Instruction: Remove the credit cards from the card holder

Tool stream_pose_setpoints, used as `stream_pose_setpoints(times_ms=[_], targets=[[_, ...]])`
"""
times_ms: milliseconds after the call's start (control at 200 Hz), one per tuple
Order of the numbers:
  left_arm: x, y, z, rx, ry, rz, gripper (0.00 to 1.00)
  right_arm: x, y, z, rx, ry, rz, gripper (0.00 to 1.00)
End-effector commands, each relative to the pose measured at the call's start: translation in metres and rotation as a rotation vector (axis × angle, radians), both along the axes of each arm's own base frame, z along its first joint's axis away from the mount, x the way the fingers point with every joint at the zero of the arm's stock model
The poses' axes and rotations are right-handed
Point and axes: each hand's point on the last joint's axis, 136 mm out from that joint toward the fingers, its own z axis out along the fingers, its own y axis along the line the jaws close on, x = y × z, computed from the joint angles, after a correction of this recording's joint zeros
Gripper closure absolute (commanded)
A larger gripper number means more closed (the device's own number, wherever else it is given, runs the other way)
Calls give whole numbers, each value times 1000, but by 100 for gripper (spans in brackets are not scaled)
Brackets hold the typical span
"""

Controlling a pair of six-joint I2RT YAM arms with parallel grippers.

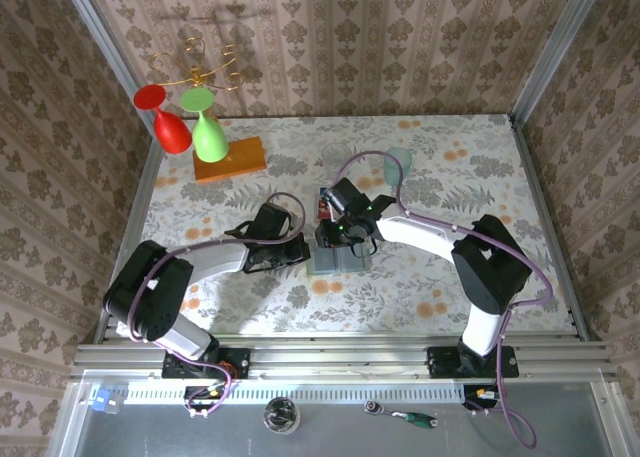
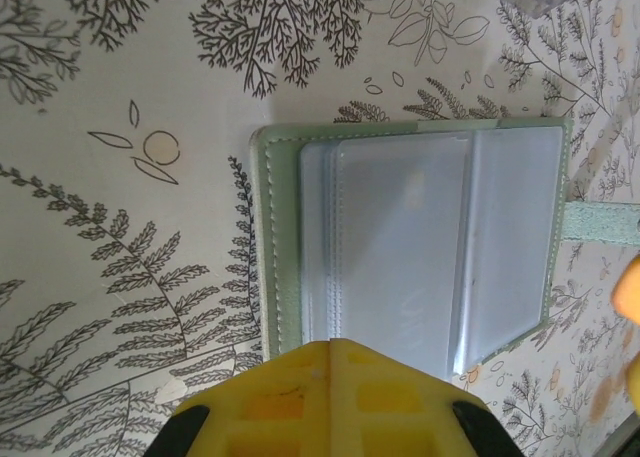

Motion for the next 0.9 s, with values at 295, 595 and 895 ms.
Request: stream_pose_setpoints(times_ms=[295,595,895], targets=[[1,4,-10,-5,43,11,100,-10,-1,-19,-15,101,-34,60],[2,6,-18,1,63,16,100,-12,2,-24,30,154,-59,58],[7,10,-20,5,64,27,100,-13,4,-32,56,201,-68,55]])
